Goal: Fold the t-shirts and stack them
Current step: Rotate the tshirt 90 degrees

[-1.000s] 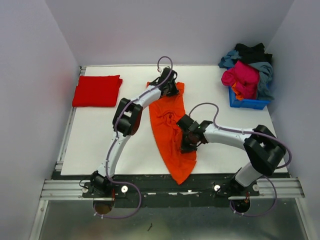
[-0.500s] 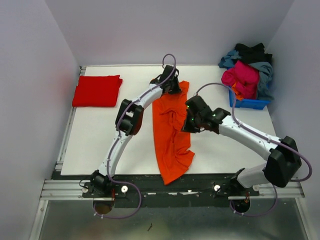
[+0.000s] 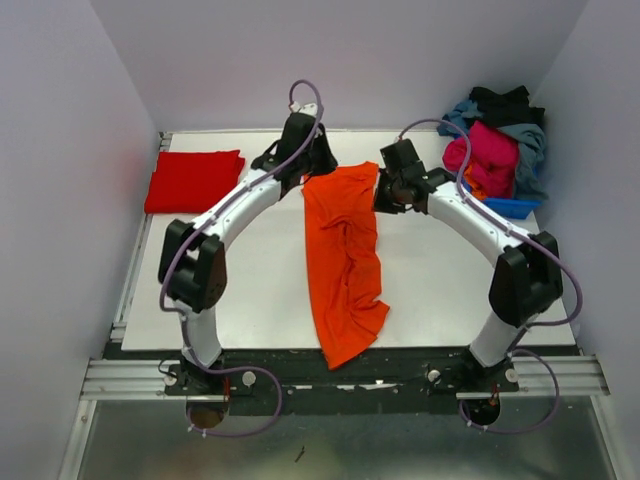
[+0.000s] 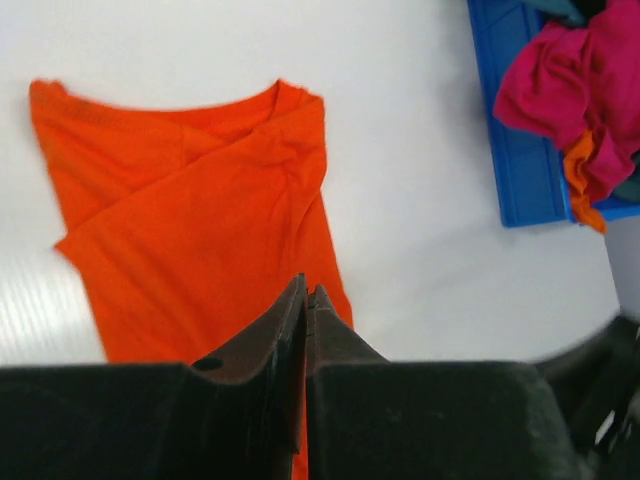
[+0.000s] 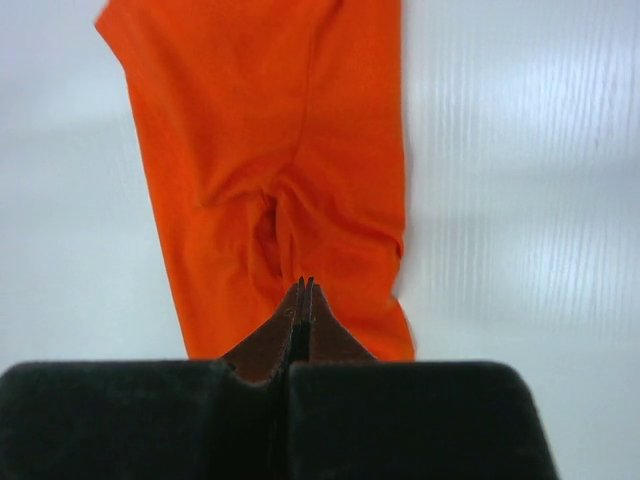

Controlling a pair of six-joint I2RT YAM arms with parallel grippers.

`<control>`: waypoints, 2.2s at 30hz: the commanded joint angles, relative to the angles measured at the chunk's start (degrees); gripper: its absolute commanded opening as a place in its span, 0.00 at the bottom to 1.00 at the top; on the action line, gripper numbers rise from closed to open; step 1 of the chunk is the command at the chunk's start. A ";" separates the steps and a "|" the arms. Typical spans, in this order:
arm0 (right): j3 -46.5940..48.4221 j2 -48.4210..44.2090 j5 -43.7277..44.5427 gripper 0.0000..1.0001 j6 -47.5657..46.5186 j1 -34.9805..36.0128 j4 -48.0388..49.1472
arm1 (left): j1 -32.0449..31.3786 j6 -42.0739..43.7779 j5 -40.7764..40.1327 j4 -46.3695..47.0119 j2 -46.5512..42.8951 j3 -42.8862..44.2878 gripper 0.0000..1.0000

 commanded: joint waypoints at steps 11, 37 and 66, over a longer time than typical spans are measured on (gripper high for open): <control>21.48 23.45 -3.81 0.01 -4.77 -3.57 -6.00 | 0.74 -5.24 -4.08 7.76 -4.93 -26.27 0.05; 41.24 45.07 -6.36 0.01 -4.59 -9.38 -9.68 | 6.01 -2.08 0.40 -3.22 21.16 -1.86 0.00; -12.76 -0.16 -18.83 0.22 -4.78 -9.30 13.69 | 6.81 -3.56 1.63 4.95 -22.56 -41.79 0.41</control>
